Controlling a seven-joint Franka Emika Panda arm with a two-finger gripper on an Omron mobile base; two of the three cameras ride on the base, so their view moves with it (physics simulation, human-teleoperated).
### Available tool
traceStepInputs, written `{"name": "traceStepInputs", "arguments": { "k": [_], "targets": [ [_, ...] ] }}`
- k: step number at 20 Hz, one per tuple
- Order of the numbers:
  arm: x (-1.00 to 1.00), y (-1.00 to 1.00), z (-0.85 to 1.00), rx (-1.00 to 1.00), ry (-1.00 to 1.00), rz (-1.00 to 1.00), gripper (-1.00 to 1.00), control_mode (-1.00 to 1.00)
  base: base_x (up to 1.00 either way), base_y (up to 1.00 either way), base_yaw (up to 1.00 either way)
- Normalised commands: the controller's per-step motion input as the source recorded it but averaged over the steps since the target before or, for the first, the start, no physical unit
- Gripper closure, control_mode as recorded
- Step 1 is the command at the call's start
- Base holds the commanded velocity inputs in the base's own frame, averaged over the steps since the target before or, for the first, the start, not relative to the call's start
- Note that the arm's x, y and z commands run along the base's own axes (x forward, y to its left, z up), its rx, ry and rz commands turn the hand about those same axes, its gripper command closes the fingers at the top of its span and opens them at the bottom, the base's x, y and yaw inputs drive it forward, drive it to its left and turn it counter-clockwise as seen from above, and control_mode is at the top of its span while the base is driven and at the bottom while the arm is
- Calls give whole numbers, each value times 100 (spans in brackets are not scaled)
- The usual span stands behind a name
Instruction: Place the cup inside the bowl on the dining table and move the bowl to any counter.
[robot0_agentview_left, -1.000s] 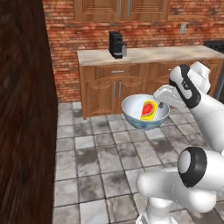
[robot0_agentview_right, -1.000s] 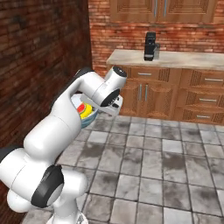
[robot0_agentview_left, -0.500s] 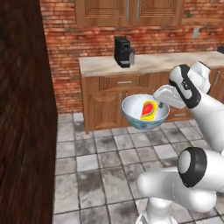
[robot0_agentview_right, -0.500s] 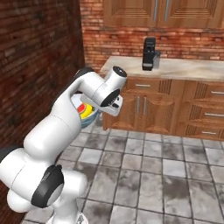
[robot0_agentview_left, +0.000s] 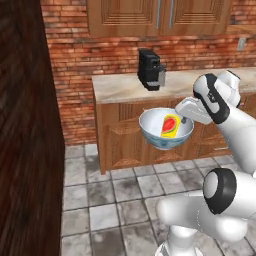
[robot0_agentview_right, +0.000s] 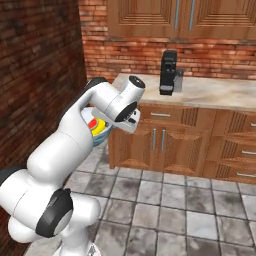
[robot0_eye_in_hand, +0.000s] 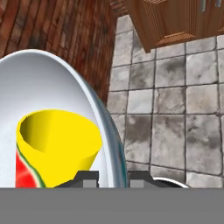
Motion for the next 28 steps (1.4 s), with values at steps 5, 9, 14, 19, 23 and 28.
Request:
{"name": "traceStepInputs", "arguments": {
  "k": [5,9,14,19,23,28],
  "targets": [
    [0,0,0,0,0,0,100,100,100,0,0],
    [0,0,0,0,0,0,100,100,86,-14,0],
    [0,0,0,0,0,0,100,100,5,-77,1],
    [0,0,0,0,0,0,100,100,0,-97,6],
    [0,0,0,0,0,0,100,100,18,-100,8],
    [0,0,0,0,0,0,100,100,27,-100,9]
  ]
}}
